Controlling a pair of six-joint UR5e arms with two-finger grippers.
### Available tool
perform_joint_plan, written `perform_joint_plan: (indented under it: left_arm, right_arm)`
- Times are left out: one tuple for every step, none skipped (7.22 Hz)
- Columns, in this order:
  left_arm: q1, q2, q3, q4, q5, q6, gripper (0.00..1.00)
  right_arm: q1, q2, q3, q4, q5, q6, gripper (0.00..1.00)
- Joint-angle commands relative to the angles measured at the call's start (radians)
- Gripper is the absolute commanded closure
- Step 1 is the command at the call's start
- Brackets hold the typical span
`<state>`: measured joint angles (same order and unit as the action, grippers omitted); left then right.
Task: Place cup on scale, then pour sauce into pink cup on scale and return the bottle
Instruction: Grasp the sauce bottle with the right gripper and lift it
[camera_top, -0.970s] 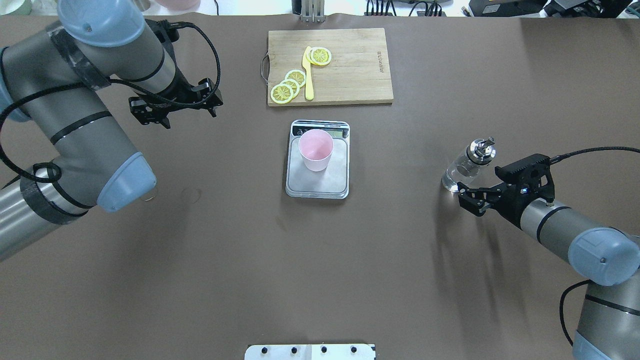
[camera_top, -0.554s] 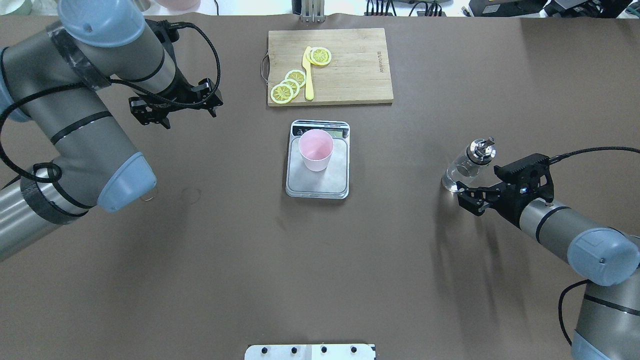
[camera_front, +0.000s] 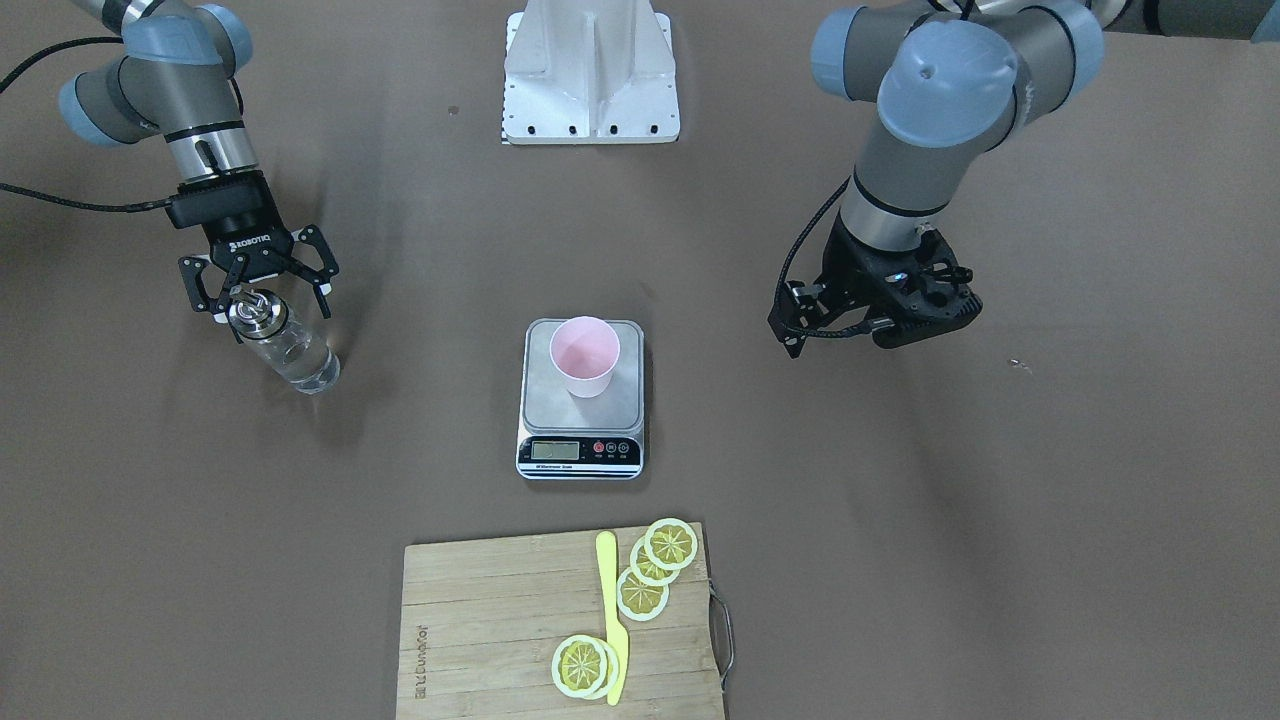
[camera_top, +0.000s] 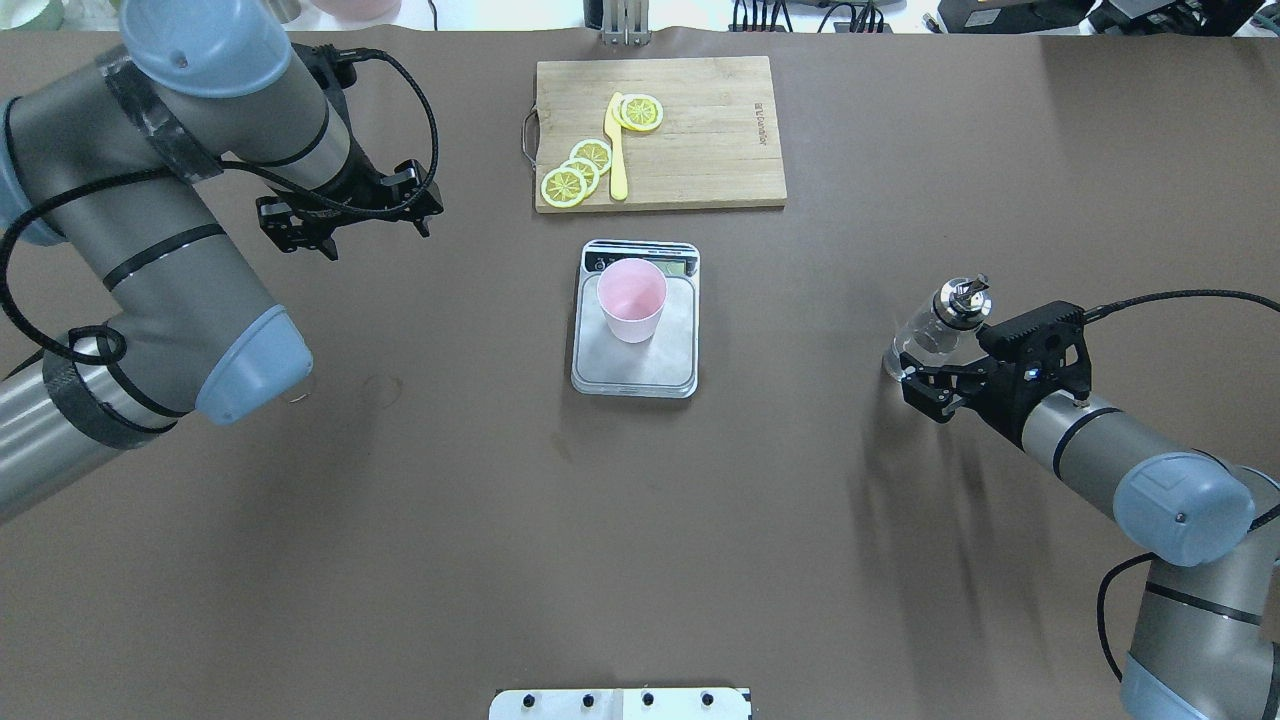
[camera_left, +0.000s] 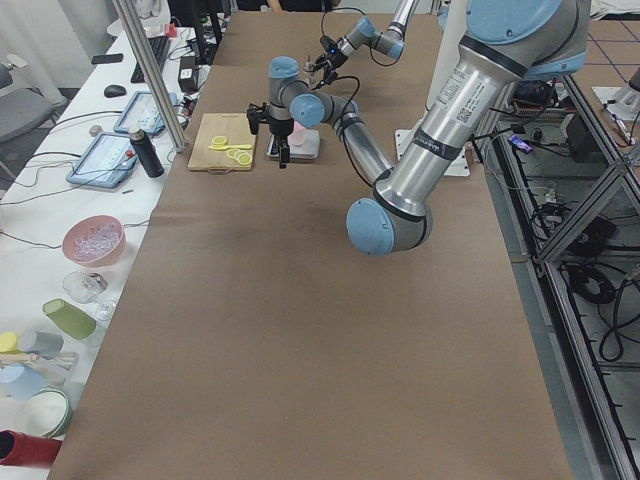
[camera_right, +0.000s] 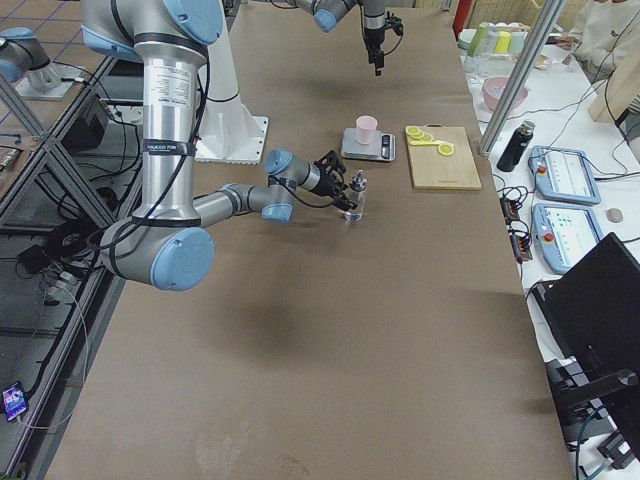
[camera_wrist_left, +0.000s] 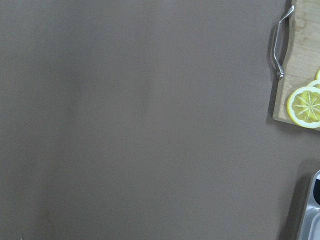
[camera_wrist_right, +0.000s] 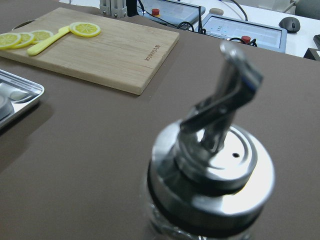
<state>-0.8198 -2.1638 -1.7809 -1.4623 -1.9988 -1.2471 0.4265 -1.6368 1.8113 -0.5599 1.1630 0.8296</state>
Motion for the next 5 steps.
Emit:
perform_joint_plan:
  left_arm:
    - [0.001,0.002,0.000,0.000,0.000,0.000,0.01]
    - [0.001,0.002,0.000,-0.001,0.000,0.000,0.01]
    - [0.001,0.002,0.000,-0.001,0.000,0.000,0.01]
    - [0.001,0.002,0.001,-0.001,0.000,0.000,0.01]
    - [0.001,0.002,0.002,-0.001,0.000,0.000,0.01]
  right_arm:
    - [0.000,0.003,-0.007,0.000,0.000,-0.009,0.00]
    - [0.000,0.005,-0.013,0.000,0.000,-0.009,0.01]
    - [0.000,0.011,-0.020,0.000,-0.002,-0.009,0.01]
    - [0.000,0.029,-0.041,0.000,-0.009,-0.007,0.01]
    - [0.001,0.044,-0.052,0.000,-0.009,-0.009,0.02]
